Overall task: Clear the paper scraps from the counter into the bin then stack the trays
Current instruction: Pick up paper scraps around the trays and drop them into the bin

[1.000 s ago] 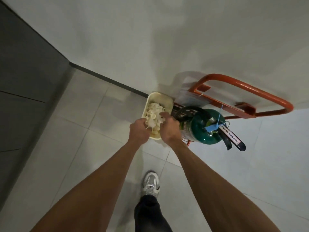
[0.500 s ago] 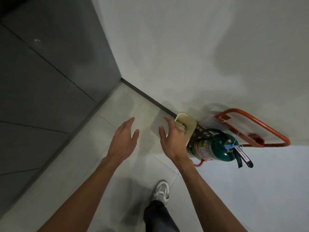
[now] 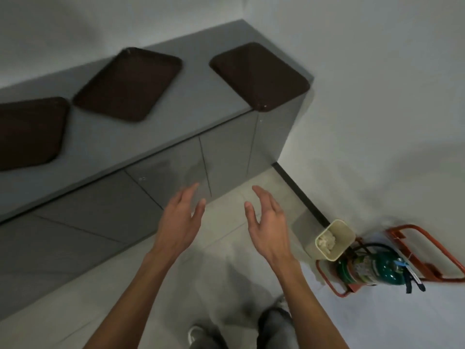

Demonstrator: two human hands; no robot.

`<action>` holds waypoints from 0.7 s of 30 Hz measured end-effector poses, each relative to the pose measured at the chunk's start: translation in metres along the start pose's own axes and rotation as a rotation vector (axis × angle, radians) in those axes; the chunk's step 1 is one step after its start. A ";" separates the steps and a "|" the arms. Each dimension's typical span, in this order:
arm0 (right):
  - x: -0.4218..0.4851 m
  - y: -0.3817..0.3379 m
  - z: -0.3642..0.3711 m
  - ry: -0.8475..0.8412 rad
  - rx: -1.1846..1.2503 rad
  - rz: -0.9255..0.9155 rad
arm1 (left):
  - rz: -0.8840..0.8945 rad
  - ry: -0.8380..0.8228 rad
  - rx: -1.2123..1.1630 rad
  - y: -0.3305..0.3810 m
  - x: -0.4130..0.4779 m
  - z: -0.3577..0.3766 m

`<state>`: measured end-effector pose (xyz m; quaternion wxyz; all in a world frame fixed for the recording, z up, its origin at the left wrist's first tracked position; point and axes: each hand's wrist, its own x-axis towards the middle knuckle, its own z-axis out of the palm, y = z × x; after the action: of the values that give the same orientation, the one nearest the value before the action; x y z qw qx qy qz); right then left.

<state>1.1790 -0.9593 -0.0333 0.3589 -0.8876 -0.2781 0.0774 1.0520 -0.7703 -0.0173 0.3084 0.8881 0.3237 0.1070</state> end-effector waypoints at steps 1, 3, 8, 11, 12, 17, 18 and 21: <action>-0.006 -0.029 0.006 -0.008 0.002 -0.038 | -0.018 0.027 -0.005 -0.013 -0.013 -0.028; -0.017 -0.083 0.021 -0.030 -0.001 -0.110 | -0.055 0.086 -0.014 -0.040 -0.038 -0.079; -0.037 -0.195 0.073 -0.151 -0.010 -0.255 | -0.170 0.227 -0.040 -0.116 -0.091 -0.178; -0.046 -0.251 0.116 -0.239 -0.034 -0.402 | -0.254 0.309 -0.046 -0.171 -0.120 -0.222; -0.048 -0.268 0.132 -0.272 -0.049 -0.443 | -0.284 0.326 -0.039 -0.191 -0.129 -0.235; -0.052 -0.351 0.228 -0.442 -0.124 -0.628 | -0.475 0.405 -0.016 -0.293 -0.173 -0.298; -0.052 -0.368 0.249 -0.472 -0.134 -0.658 | -0.514 0.428 -0.013 -0.313 -0.180 -0.311; -0.055 -0.426 0.312 -0.531 -0.139 -0.742 | -0.625 0.498 -0.006 -0.372 -0.202 -0.352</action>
<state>0.8415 -0.5540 0.0250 0.2181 -0.6996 -0.6638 0.1496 0.5705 -0.5077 0.0318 0.2409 0.6927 0.6428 0.2211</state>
